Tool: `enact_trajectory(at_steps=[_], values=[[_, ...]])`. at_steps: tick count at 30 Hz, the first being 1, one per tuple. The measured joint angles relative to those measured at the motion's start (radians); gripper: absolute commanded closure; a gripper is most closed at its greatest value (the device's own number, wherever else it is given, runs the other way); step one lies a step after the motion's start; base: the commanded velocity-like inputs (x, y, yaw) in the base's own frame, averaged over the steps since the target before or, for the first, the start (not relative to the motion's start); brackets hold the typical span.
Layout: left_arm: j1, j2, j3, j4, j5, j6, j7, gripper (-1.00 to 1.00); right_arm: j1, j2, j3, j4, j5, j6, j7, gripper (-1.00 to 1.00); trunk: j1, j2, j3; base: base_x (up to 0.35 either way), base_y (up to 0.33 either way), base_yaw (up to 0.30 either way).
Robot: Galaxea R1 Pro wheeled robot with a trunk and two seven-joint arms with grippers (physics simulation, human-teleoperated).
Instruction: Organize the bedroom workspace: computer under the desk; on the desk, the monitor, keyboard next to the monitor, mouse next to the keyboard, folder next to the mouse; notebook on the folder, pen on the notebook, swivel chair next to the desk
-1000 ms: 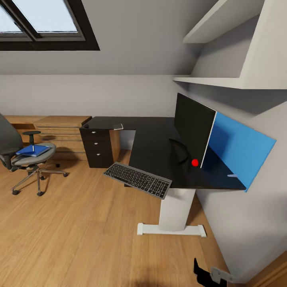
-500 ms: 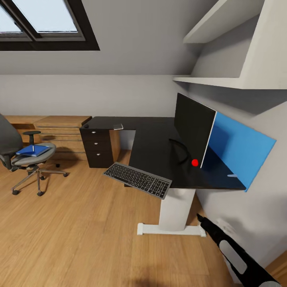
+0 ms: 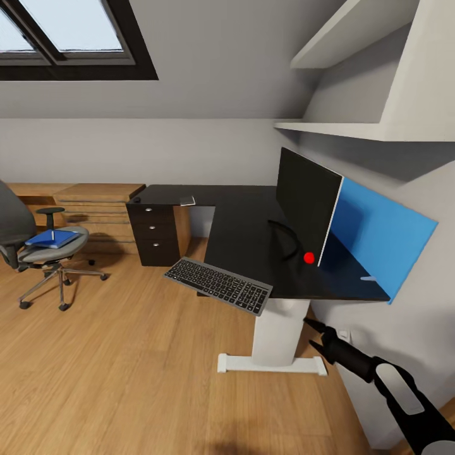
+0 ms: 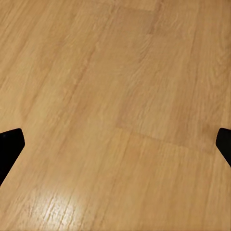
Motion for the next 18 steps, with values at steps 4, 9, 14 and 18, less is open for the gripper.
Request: enact_trajectory(at_steps=[4, 9, 14, 18], values=[[0.0, -0.001, 0.0, 0.0, -0.001, -0.001, -0.001, -1.0, 0.002, -0.001, -0.004, -0.002, -0.001, 0.012, 0.023, -1.0, 0.0, 0.0, 0.0, 0.0, 0.0, 0.0], [0.0, -0.002, 0.0, 0.0, -0.001, -0.002, -0.002, -1.0, 0.003, 0.0, -0.005, -0.002, 0.0, 0.016, 0.034, -1.0, 0.0, 0.0, 0.0, 0.0, 0.0, 0.0], [0.0, -0.001, 0.0, 0.0, -0.001, -0.002, -0.002, -1.0, 0.003, 0.001, -0.005, -0.002, 0.0, 0.017, 0.057, -1.0, 0.0, 0.0, 0.0, 0.0, 0.0, 0.0], [0.0, -0.001, 0.0, 0.0, -0.001, -0.002, -0.002, -1.0, 0.003, 0.004, -0.002, -0.001, 0.002, 0.015, 0.09, -1.0, 0.0, 0.0, 0.0, 0.0, 0.0, 0.0]])
